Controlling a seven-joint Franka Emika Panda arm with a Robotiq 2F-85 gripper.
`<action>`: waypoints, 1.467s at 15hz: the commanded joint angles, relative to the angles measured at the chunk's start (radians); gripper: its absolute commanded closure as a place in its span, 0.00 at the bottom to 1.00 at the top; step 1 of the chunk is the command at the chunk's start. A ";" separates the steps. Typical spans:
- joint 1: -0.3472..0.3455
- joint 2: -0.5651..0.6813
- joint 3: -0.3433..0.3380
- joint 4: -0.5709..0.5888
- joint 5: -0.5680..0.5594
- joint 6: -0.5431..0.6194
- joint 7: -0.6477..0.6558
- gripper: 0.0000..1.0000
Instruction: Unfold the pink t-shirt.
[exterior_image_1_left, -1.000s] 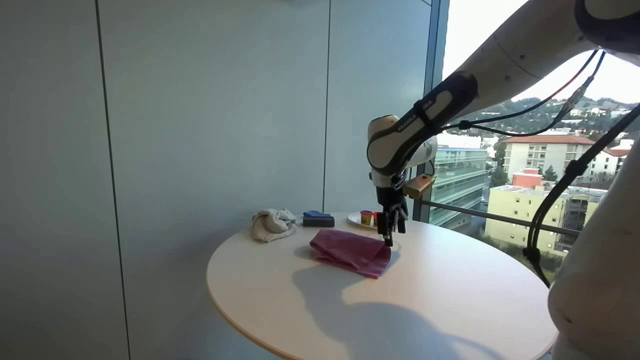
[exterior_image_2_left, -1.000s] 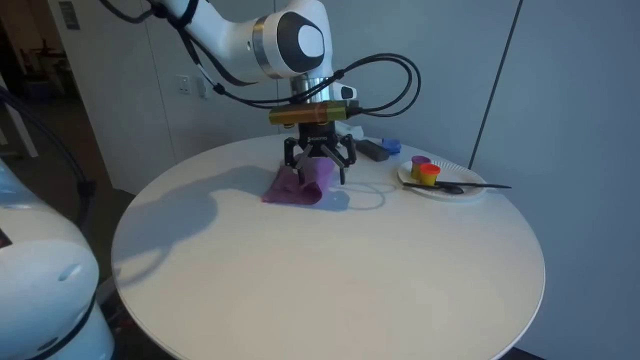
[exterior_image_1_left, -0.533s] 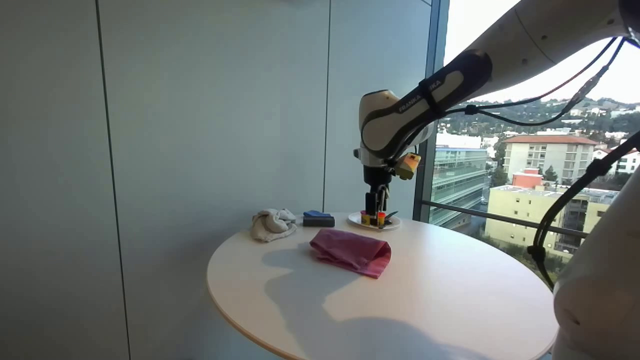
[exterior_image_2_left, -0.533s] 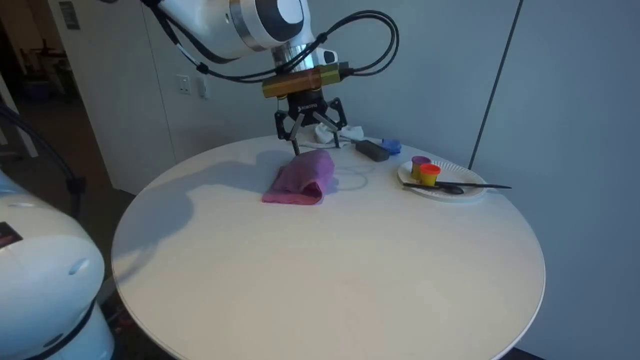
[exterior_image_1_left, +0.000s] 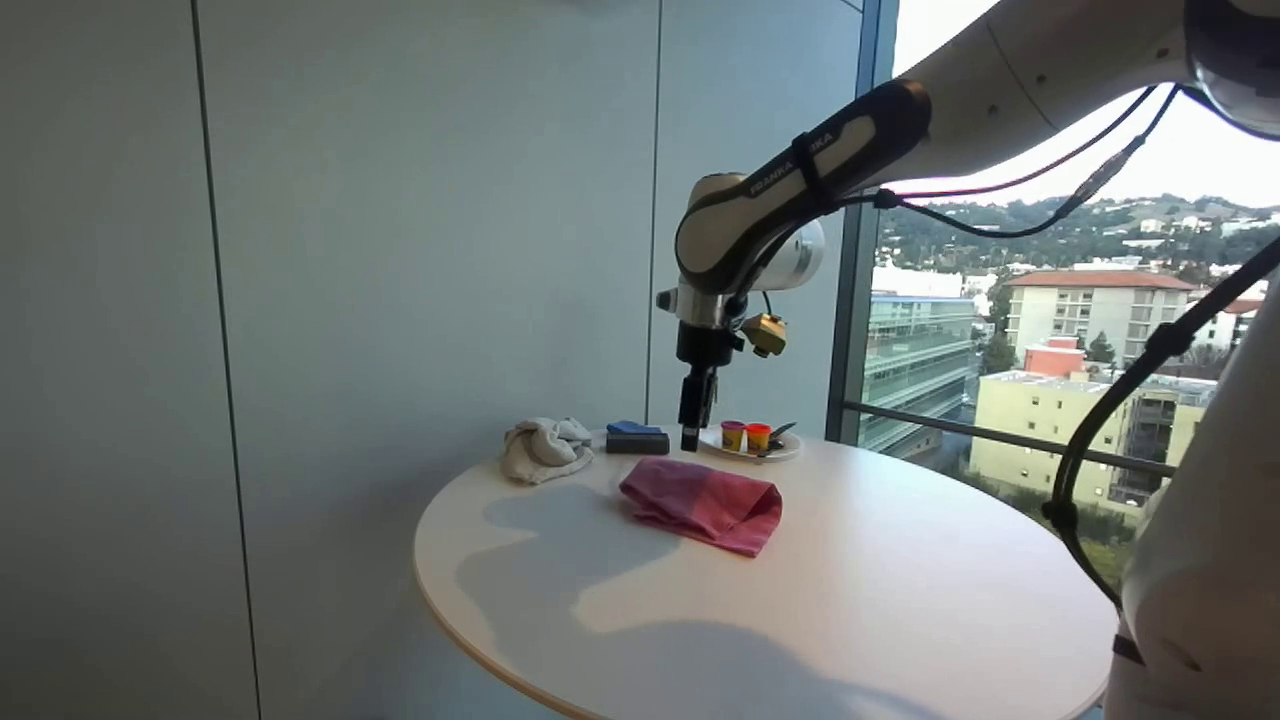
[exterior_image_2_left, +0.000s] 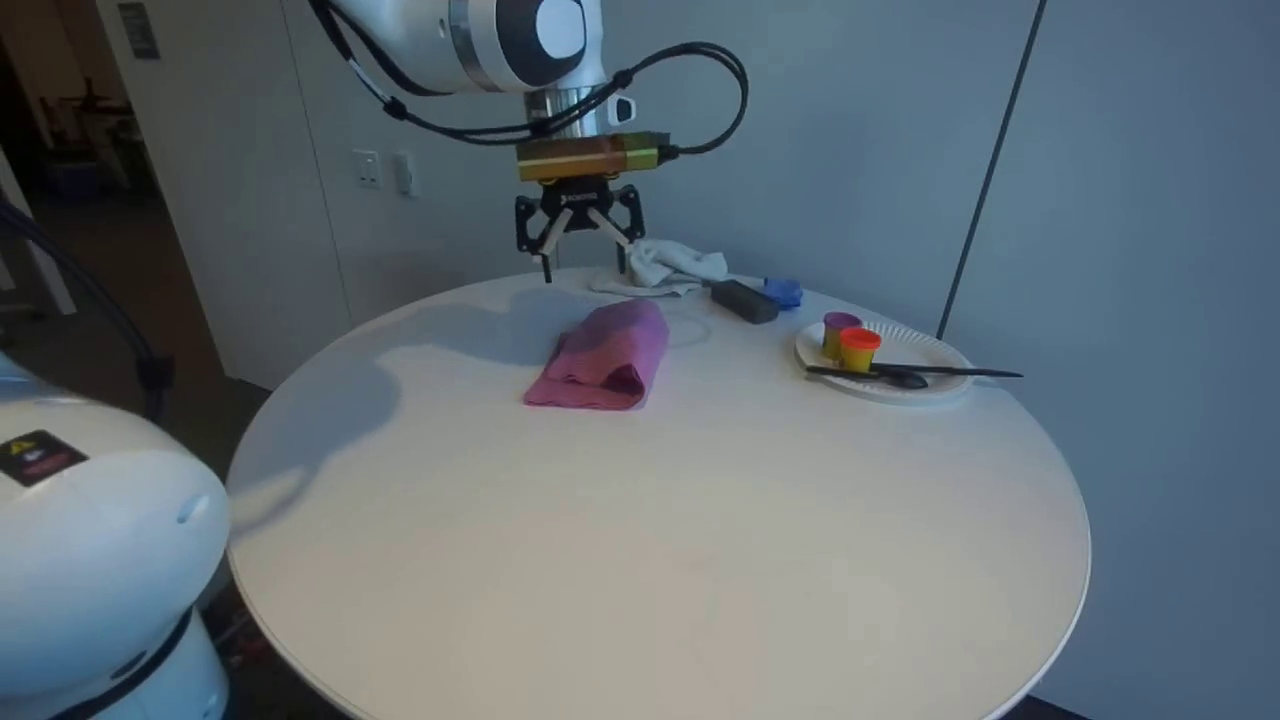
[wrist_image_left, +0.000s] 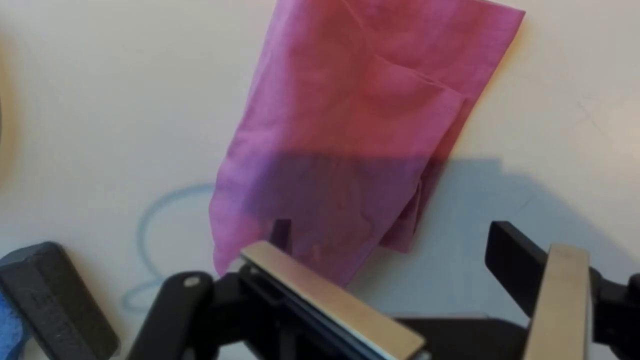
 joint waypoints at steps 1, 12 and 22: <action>-0.011 0.129 0.023 0.100 -0.006 -0.052 0.022 0.00; -0.063 0.355 0.053 0.250 0.043 -0.151 0.008 0.11; -0.098 0.393 0.063 0.303 0.060 -0.191 0.021 0.88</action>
